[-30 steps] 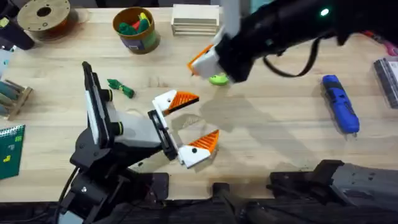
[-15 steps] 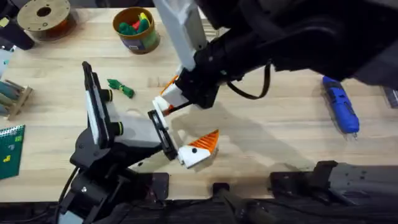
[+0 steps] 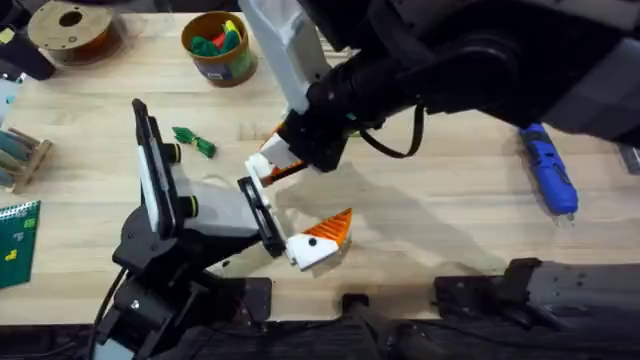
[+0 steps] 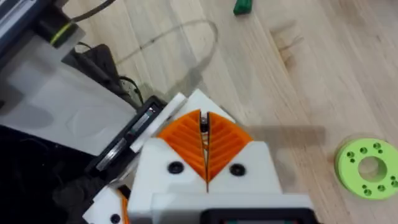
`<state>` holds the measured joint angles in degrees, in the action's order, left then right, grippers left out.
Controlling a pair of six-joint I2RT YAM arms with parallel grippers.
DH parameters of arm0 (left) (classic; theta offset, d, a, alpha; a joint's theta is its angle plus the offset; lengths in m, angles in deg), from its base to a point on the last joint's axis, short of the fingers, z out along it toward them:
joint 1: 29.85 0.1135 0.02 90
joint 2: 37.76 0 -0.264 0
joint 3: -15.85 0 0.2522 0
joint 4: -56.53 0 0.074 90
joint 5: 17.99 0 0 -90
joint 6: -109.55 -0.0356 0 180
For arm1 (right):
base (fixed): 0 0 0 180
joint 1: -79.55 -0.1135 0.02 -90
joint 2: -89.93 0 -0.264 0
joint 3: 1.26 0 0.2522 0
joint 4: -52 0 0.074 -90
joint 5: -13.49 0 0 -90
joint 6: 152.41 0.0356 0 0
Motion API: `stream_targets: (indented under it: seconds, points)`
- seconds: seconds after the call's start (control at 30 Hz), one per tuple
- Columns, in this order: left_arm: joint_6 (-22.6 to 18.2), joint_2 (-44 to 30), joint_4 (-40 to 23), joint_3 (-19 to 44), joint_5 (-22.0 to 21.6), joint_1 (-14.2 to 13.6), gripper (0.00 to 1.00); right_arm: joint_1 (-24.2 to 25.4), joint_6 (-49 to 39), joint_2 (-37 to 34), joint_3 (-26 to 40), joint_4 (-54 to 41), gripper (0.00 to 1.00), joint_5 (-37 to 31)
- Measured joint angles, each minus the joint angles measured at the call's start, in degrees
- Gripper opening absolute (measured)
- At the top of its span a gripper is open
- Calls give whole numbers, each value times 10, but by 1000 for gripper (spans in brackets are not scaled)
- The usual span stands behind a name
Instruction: Pick up the gripper from the table and insert it into the empty holder that is missing its gripper. Then pick up a screw, insert it into the mounting hole, and use the screwdriver to tighten it. Finally, clean up the table by picking up the vegetable and placing it into the bucket.
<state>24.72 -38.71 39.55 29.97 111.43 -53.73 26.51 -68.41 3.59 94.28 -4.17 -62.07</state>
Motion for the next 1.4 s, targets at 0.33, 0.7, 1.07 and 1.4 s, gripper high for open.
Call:
stream_targets:
  seconds: [0.33, 0.7, 1.07, 1.4]
  points:
    - [0, 0, 0, 0, 0, 0, 985, 0, 0, -8, 0, 0, 7, 0]
    - [9, 0, -1, 0, 0, 0, 985, -2, 0, -19, 0, 8, 7, 4]
    - [9, 0, -1, 0, 1, 0, 985, -2, 0, -19, 0, 4, 7, 9]
    - [9, 0, -1, 0, 3, 0, 985, 0, 0, -19, 2, 0, 7, 19]
